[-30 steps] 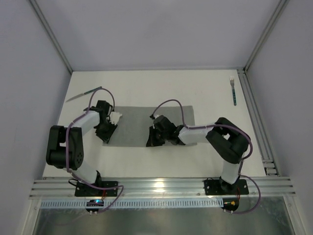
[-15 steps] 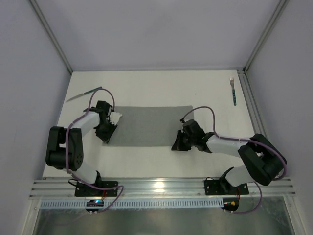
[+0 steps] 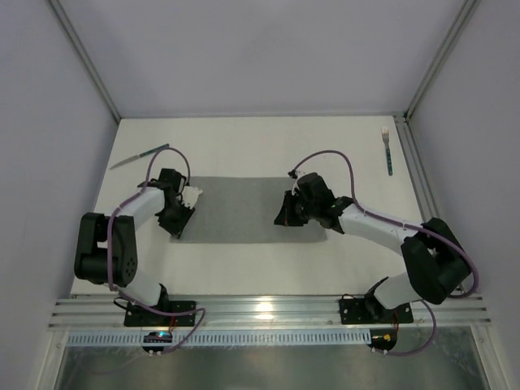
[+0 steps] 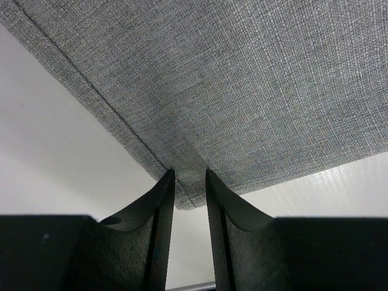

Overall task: Fold the napkin into a case and place the utensils inside
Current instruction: Smooth out the rectangle-folded napkin at the center of the board.

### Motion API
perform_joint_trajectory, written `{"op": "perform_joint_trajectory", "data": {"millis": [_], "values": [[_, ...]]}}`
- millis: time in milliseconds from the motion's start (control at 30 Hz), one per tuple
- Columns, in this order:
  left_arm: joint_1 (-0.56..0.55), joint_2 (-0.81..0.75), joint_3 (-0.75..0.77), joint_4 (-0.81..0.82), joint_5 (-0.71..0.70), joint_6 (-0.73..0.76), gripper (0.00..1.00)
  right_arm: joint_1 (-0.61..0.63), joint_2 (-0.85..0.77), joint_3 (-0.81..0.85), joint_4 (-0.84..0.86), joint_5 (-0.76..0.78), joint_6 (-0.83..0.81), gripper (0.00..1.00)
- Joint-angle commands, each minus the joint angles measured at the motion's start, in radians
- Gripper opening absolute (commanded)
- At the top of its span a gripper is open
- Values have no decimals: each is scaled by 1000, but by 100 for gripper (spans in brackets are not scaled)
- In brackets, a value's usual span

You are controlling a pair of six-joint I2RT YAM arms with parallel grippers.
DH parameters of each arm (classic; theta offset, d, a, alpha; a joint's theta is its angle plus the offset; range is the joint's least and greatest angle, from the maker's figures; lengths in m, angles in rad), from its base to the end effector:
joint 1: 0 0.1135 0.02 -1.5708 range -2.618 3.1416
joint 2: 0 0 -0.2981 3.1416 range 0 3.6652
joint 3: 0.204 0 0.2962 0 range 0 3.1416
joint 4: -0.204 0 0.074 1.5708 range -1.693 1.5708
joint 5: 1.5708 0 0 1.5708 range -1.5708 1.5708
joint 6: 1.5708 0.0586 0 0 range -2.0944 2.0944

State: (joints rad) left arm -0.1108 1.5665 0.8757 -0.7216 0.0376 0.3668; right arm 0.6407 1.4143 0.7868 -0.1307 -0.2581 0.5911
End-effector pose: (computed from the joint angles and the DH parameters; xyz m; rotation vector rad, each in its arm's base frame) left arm 0.2993 -0.0355 0.1421 0.7091 2.8940 -0.0254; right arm 0.2624 0.2143 0.1964 -0.1998 2.4740 0.8784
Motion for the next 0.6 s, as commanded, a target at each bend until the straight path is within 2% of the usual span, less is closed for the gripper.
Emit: {"op": "perform_joint_trajectory", "data": {"millis": [0,100,300,567], "values": [[5,-16,-18,42,-11,-3,30,2,100,12,49,-1,6,3],[5,-19,-21,40,-22,0,30,-19,120,-53,75,48,30,3],[5,3,-49,85,-84,3,30,-150,84,-230,123,57,53,3],[3,32,-78,116,-102,21,29,-228,-34,-340,53,111,27,3]]}}
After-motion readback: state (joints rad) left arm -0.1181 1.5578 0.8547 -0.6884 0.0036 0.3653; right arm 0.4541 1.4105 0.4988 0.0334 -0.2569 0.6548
